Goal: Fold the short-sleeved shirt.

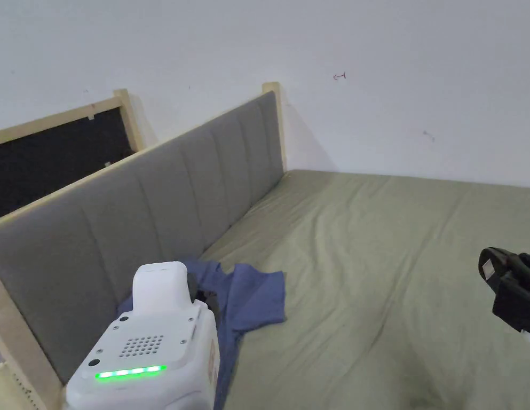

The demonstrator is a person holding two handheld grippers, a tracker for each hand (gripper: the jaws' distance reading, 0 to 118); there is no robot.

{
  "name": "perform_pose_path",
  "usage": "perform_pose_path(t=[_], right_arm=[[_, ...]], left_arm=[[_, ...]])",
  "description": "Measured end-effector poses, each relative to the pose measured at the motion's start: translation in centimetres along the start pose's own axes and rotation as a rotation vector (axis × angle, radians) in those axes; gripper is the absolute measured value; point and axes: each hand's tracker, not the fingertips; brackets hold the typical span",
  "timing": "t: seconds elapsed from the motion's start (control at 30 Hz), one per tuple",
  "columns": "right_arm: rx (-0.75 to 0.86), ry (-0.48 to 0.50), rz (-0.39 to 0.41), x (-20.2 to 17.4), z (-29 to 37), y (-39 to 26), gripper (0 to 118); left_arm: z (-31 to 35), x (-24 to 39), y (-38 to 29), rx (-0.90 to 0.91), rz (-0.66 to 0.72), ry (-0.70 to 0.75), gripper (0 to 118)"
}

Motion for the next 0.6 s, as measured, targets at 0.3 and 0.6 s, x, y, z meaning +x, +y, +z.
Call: perform_pose_path(t=[0.3, 0.6], right_arm=[[-0.094, -0.071, 0.009, 3.3, -0.6, -2.2, 0], [-0.196, -0.154, -0.015, 5.7, -1.6, -3.9, 0]], left_arm=[[-16.6, -6.2, 0.4, -0.515, 0.070, -0.204, 3], [-29.6, -5.6, -7.7, -0.798, 0.030, -0.159, 86]])
